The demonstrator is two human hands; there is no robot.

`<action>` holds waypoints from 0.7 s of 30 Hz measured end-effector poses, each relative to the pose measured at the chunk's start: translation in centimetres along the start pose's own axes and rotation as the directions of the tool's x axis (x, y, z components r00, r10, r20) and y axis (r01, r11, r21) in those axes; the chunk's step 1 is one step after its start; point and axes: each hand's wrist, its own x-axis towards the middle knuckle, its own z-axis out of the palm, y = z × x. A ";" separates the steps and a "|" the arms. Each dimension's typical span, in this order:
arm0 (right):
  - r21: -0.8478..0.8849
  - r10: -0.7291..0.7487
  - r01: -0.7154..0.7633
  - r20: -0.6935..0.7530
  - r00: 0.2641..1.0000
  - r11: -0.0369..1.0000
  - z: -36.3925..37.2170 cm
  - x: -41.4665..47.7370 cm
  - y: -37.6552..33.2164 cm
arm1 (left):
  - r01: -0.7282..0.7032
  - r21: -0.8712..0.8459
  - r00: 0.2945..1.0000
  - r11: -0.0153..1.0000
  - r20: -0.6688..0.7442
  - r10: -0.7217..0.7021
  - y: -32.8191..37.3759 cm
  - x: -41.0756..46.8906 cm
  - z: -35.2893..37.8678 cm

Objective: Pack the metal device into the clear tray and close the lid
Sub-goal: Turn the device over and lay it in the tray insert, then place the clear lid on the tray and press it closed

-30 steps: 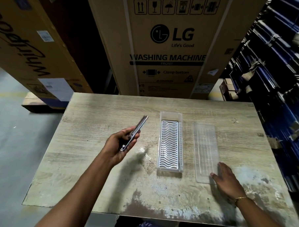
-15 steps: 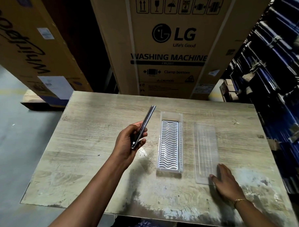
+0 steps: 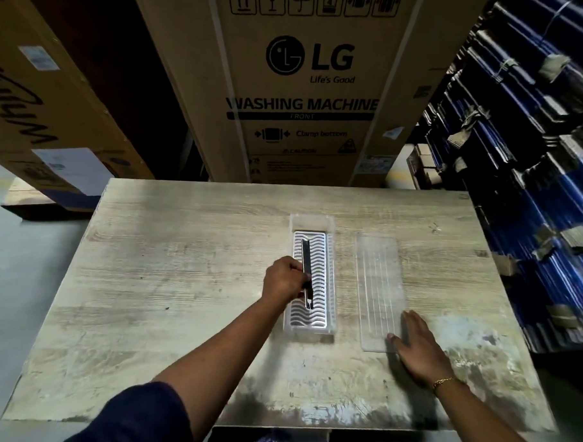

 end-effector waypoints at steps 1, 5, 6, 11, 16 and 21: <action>0.005 0.006 -0.006 0.004 1.000 1.000 0.0 0.0 0.0 | -0.010 0.081 1.000 0.997 -0.015 0.011 -0.1 0.8 1.0; 0.027 0.020 -0.020 0.006 1.000 0.999 -0.3 -0.1 -0.5 | -0.068 0.385 0.992 0.920 -0.070 0.102 0.0 2.5 3.9; 0.033 0.022 -0.022 0.003 1.000 0.999 -0.4 -0.2 -0.5 | -0.066 0.408 0.992 0.911 -0.073 0.105 0.0 2.6 4.4; 0.031 0.046 -0.046 -0.003 0.999 0.998 -0.4 -0.2 -0.4 | -0.041 0.532 0.992 0.846 -0.080 0.099 -0.5 3.4 5.2; -0.016 0.130 -0.135 -0.164 0.978 0.991 0.0 -0.2 -3.6 | -0.107 0.529 0.986 0.842 -0.054 0.160 -0.9 2.0 4.1; -0.053 0.288 -0.302 -0.180 0.940 0.952 1.5 0.7 -7.1 | -0.145 0.285 0.984 0.947 -0.055 0.168 -3.3 -0.3 -1.0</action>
